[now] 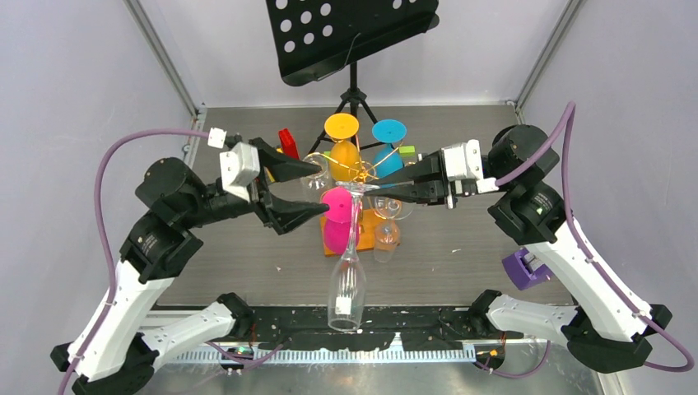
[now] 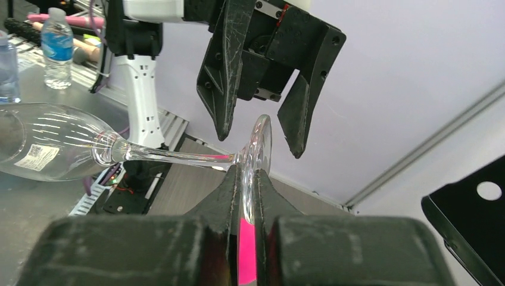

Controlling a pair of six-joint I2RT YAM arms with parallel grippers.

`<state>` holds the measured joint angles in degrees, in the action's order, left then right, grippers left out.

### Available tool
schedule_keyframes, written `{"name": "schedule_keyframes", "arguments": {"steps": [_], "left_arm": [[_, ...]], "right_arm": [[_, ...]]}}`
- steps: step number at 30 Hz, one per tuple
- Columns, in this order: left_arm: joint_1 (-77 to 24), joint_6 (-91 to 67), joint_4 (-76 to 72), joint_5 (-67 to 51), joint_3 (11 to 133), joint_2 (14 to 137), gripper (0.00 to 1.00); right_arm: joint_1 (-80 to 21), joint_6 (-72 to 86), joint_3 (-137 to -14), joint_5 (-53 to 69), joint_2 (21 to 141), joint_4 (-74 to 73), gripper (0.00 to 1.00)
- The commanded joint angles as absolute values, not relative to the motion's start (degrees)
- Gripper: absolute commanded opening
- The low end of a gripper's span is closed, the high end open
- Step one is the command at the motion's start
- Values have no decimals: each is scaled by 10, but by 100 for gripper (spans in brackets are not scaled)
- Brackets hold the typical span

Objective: Place the wine glass upside down on the wine glass rack

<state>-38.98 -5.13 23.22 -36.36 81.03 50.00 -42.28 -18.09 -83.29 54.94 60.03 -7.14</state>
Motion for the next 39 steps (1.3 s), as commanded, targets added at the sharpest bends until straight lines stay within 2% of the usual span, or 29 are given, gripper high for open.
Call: {"name": "schedule_keyframes", "arguments": {"steps": [1,22,24,30,33,39], "left_arm": [[-425,37,166,-367,813,483,64],[-509,40,169,-360,856,553,45],[-514,41,172,-358,860,560,40],[-524,48,190,-350,874,573,15],[-528,51,192,-347,875,573,0],[-534,71,235,-339,894,586,0]], "right_arm": [[-424,-172,-863,598,601,-30,5],[-424,-167,-863,630,615,-48,5],[-424,-166,-863,633,616,-48,5],[-424,-167,-857,632,613,-46,5],[-424,-168,-853,631,611,-47,5],[-424,-172,-850,624,607,-45,5]]}}
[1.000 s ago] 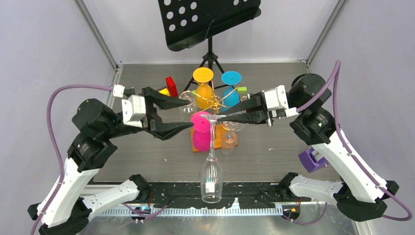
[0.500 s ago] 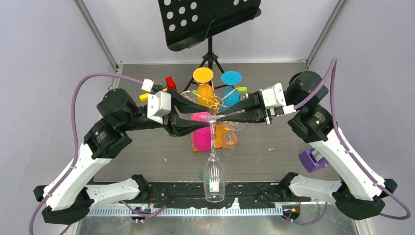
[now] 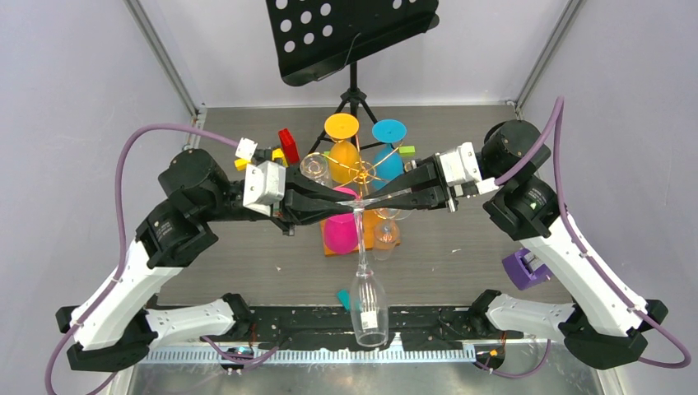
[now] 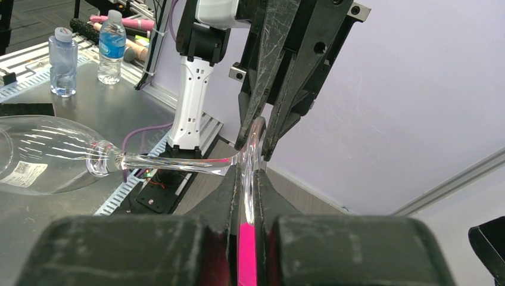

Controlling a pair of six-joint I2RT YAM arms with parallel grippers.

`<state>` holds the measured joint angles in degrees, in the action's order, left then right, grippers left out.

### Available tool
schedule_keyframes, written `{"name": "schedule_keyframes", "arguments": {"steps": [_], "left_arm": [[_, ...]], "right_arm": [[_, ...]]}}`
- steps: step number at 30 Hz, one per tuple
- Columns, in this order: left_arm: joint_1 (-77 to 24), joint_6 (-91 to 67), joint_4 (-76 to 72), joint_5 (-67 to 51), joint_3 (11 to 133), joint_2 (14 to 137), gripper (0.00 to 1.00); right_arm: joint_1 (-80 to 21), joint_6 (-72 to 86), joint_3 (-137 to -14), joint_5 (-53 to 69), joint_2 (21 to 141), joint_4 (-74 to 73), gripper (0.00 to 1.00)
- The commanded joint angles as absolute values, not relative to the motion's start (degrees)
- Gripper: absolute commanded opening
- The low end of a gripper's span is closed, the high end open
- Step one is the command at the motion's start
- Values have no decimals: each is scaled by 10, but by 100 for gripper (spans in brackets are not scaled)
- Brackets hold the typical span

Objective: Place the wine glass upside down on the wine glass rack

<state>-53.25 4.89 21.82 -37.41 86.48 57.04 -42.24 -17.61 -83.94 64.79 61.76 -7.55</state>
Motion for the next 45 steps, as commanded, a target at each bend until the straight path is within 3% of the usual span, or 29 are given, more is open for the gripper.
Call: {"name": "schedule_keyframes", "arguments": {"steps": [1,3,8,12,22,26,29,34,36,39,45], "left_arm": [[-536,75,245,-327,900,589,0],[-537,83,264,-303,912,595,0],[-537,106,286,-255,925,598,0],[-538,125,291,-236,932,599,0],[-542,149,299,-220,943,605,0],[-551,162,305,-213,961,609,0],[-571,189,318,-190,981,618,0],[-613,236,343,-133,1011,641,0],[-627,250,345,-110,1017,649,0],[-645,267,352,-84,1029,663,0],[-670,290,357,-64,1049,684,0]], "right_arm": [[-424,-173,-847,621,606,-45,5],[-424,-175,-842,609,602,-43,6],[-424,-175,-829,580,594,-40,28],[-424,-173,-818,557,583,-34,39],[-424,-139,-775,428,535,-11,45],[-424,-70,-791,294,518,-89,46],[-424,1,-843,230,533,-232,50],[-425,102,-862,288,545,-344,52],[-425,150,-830,316,528,-317,54],[-424,206,-772,332,491,-239,68],[-425,255,-738,363,474,-190,70]]}}
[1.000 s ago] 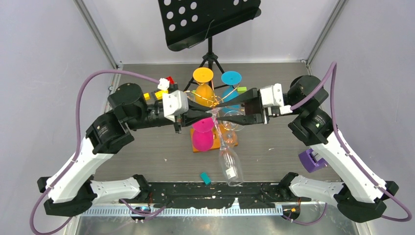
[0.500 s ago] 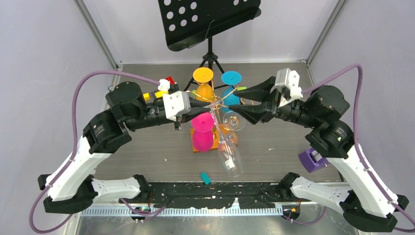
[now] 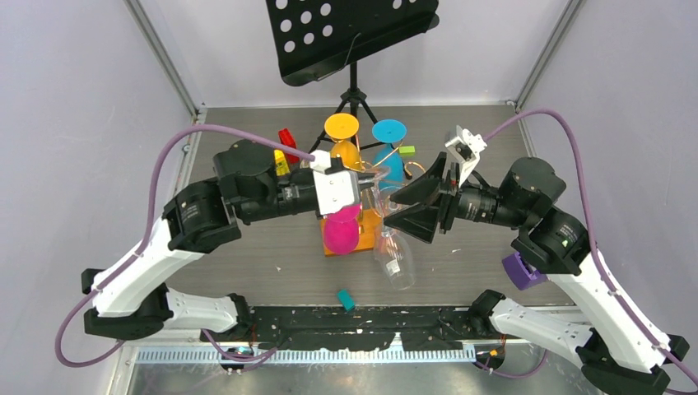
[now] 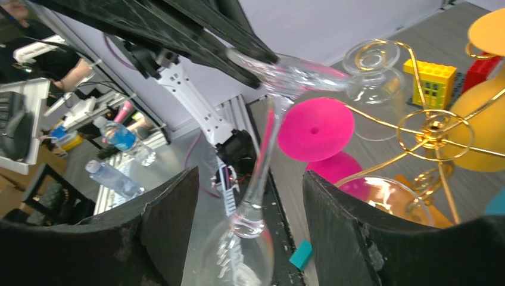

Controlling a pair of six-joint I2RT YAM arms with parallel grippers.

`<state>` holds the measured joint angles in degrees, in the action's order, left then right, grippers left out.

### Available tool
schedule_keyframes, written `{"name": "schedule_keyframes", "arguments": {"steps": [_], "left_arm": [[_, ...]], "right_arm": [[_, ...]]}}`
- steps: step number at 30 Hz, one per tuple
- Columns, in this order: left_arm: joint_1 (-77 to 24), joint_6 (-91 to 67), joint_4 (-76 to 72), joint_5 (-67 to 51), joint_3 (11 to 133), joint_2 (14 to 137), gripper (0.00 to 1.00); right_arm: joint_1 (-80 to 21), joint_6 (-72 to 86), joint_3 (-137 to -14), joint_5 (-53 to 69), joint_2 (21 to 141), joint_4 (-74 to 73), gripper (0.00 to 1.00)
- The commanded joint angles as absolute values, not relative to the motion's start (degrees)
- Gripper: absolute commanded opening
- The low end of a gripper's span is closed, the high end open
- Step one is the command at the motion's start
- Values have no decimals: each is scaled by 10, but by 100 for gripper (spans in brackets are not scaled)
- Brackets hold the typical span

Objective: Place the wine glass upside down on the wine glass rack

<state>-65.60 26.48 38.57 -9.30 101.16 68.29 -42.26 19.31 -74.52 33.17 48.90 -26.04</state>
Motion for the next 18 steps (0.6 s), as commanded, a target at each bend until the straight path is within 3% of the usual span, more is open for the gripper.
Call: {"name": "schedule_keyframes", "arguments": {"steps": [1,8,15,18], "left_arm": [[-673,292,358,-61,1051,686,0],[-683,298,355,-49,1066,697,0],[-689,301,353,-45,1075,702,0],[-691,302,351,-43,1076,705,0]], "right_arm": [[-424,257,-735,364,474,-189,70],[-425,253,-710,362,479,-189,62],[-424,234,-695,343,483,-202,61],[-424,230,-694,345,486,-200,55]]}}
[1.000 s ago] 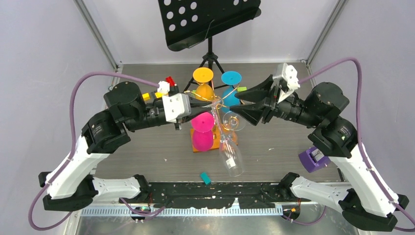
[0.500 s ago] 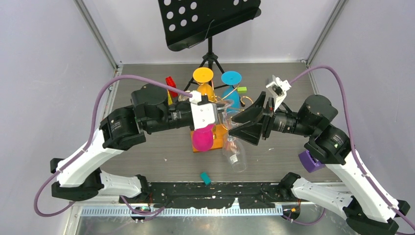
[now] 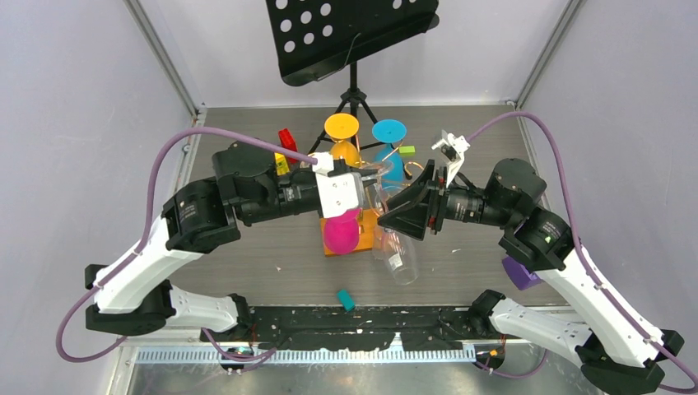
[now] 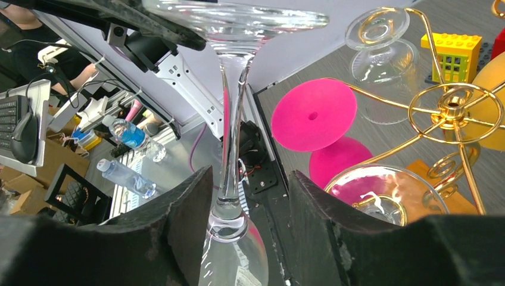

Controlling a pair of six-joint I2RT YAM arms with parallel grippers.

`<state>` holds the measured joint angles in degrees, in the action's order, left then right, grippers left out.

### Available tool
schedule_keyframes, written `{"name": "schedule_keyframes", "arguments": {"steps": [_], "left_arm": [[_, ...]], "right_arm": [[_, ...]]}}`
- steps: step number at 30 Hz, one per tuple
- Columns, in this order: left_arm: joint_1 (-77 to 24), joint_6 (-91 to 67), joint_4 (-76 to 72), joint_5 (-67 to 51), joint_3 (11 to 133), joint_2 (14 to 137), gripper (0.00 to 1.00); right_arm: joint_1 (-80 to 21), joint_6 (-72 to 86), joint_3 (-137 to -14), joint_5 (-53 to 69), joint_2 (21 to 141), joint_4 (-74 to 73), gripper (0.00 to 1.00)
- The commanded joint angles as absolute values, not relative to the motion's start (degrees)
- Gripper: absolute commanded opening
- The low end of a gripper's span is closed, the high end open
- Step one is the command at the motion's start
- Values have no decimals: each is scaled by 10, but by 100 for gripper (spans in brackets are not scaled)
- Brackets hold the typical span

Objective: Place the wine glass upside down on the wine glass rack

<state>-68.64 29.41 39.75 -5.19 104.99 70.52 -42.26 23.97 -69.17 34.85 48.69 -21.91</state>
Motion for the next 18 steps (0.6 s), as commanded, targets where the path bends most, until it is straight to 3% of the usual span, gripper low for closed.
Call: {"name": "schedule_keyframes", "arguments": {"steps": [1,7,9,10,12,14,18], "left_arm": [[-692,303,351,-42,1077,705,0],[-694,307,348,-34,1071,705,0],[-694,308,341,-34,1067,703,0],[-694,309,337,-33,1063,701,0],[-694,310,325,-29,1052,697,0],[-695,305,308,-21,1038,690,12],[-694,292,275,-14,1013,673,50]], "right_arm": [[-424,229,-694,345,486,-199,53],[-424,236,-684,341,480,-180,34],[-424,242,-681,343,480,-174,22],[-424,244,-681,343,481,-171,10],[-424,247,-681,344,481,-169,6],[-424,251,-683,341,478,-169,5],[-424,254,-692,337,464,-172,5]]}}
